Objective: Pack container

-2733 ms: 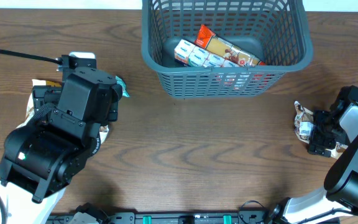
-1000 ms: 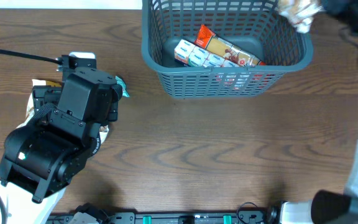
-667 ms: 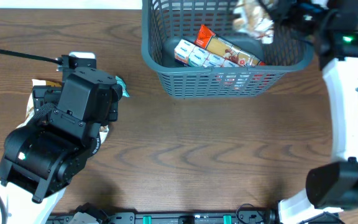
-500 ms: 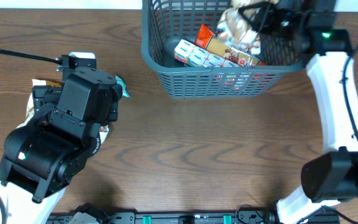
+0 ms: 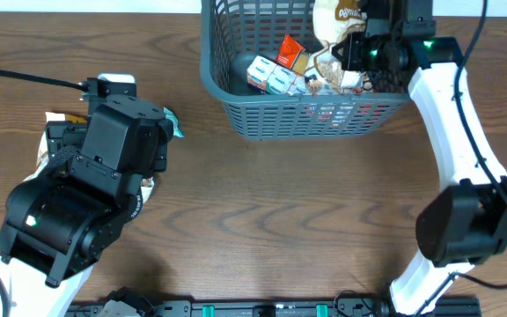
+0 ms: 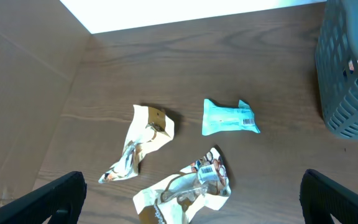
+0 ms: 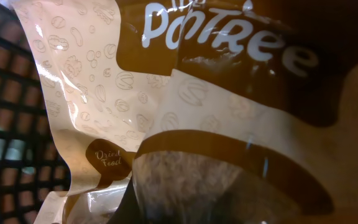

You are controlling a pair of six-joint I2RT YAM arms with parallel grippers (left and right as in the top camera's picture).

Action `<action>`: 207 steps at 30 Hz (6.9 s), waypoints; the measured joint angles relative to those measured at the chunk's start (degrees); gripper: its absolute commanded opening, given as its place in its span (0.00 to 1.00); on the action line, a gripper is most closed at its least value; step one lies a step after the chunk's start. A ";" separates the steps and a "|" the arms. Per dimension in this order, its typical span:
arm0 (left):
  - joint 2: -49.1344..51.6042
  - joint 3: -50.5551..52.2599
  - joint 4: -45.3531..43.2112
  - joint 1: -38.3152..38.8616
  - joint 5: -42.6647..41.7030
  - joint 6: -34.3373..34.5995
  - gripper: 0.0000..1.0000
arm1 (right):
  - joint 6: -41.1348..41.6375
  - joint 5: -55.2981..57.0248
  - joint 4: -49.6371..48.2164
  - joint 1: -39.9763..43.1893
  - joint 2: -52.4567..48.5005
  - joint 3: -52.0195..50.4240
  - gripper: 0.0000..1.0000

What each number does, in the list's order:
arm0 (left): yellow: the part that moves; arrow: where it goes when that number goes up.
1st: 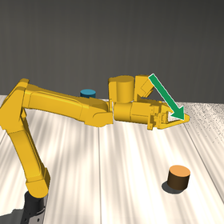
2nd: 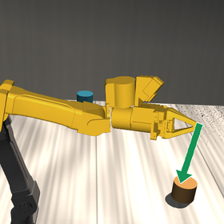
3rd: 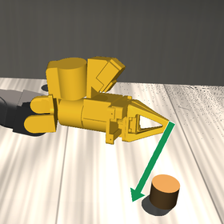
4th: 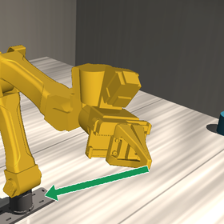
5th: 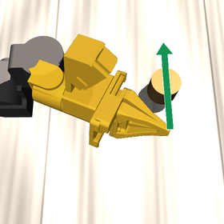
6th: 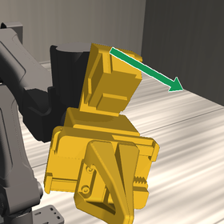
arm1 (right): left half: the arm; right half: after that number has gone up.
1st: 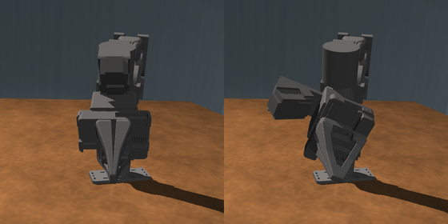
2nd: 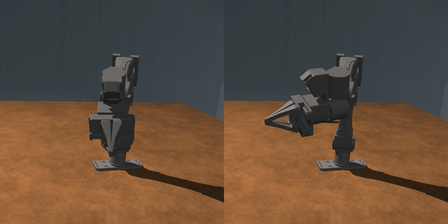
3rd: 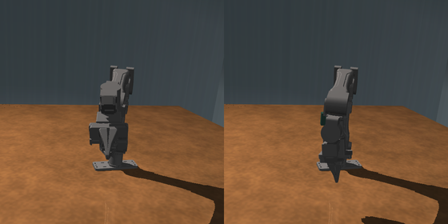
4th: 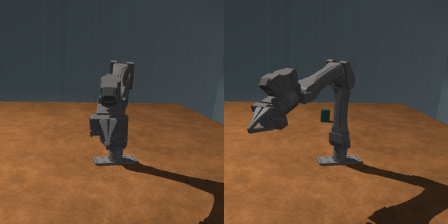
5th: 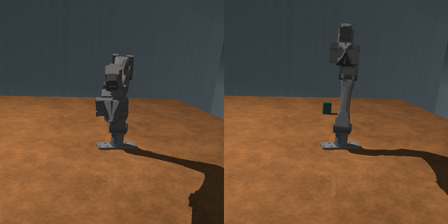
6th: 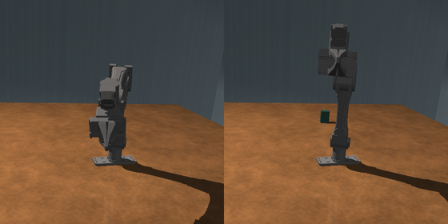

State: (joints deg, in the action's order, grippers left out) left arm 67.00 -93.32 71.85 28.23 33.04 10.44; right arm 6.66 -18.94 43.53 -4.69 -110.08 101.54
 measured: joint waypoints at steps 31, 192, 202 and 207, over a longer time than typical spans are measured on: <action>0.02 0.00 0.02 -0.02 0.02 0.00 0.99 | 1.05 2.05 12.26 0.85 -5.38 40.37 0.99; 31.26 0.09 -6.49 -59.39 -44.94 81.53 0.99 | 14.86 18.69 53.57 35.54 -4.90 33.66 0.99; 33.59 0.09 -5.03 -63.73 -39.34 83.89 0.99 | 14.84 18.64 53.57 35.54 -4.90 33.66 0.99; 38.53 0.09 -5.20 -63.80 -38.80 84.83 0.99 | 14.86 18.62 53.57 35.54 -4.90 33.66 0.99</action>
State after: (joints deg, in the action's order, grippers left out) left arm 105.54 -93.23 66.65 -35.57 -5.76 95.26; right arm 21.52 -0.32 97.10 30.85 -114.98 135.20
